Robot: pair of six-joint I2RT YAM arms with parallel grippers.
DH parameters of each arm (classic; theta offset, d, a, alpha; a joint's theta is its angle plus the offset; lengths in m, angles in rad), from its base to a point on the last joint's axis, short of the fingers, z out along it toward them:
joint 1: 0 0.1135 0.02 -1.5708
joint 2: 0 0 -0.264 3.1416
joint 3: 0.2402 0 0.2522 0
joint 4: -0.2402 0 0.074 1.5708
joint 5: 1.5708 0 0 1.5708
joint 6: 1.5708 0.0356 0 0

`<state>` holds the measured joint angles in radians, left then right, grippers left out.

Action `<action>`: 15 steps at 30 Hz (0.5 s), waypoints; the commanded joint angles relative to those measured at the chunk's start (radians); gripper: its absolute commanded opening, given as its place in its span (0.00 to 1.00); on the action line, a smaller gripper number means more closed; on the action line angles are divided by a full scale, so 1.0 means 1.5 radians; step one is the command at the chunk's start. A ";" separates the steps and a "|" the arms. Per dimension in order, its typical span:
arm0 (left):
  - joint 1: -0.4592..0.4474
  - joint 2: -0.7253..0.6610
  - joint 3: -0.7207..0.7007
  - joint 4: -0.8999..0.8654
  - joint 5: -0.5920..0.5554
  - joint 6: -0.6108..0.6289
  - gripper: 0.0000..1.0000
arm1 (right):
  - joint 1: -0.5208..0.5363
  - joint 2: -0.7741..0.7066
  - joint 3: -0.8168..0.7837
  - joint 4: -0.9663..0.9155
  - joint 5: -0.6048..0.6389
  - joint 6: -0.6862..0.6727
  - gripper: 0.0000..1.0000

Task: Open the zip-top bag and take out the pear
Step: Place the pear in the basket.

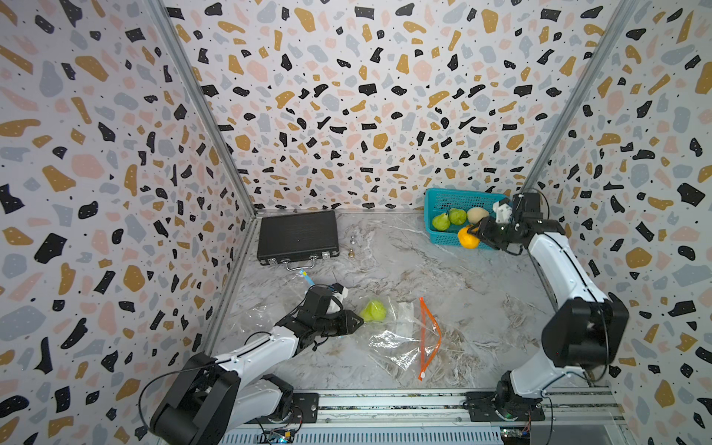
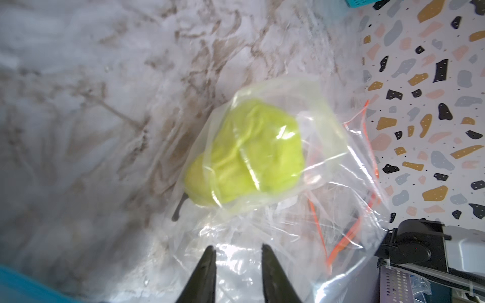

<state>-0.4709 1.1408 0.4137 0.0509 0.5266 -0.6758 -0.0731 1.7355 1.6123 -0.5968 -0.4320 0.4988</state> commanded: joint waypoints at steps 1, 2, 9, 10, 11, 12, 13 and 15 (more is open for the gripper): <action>0.013 -0.042 0.040 -0.030 0.036 -0.001 0.42 | -0.023 0.129 0.111 0.067 0.049 0.055 0.43; 0.018 -0.050 0.046 -0.033 0.039 0.002 0.47 | -0.025 0.184 0.172 0.070 0.039 0.056 0.46; 0.062 -0.014 0.050 0.064 0.106 -0.006 0.79 | -0.041 0.422 0.545 -0.057 -0.075 0.056 0.81; 0.062 -0.002 0.047 0.089 0.114 -0.014 0.81 | -0.041 0.399 0.522 -0.054 -0.086 0.049 0.81; 0.062 0.012 0.046 0.108 0.124 -0.017 0.83 | -0.042 0.357 0.471 -0.039 -0.095 0.043 0.81; 0.062 0.026 0.045 0.128 0.135 -0.021 0.83 | -0.041 0.313 0.404 -0.015 -0.097 0.042 0.82; 0.063 0.041 0.042 0.154 0.147 -0.030 0.84 | -0.042 0.253 0.322 0.016 -0.100 0.041 0.82; 0.062 0.066 0.036 0.206 0.168 -0.050 0.85 | -0.041 0.145 0.171 0.055 -0.120 0.044 0.81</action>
<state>-0.3805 1.2057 0.4839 0.1947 0.6987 -0.7132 -0.1356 2.2147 1.9961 -0.5682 -0.5381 0.5655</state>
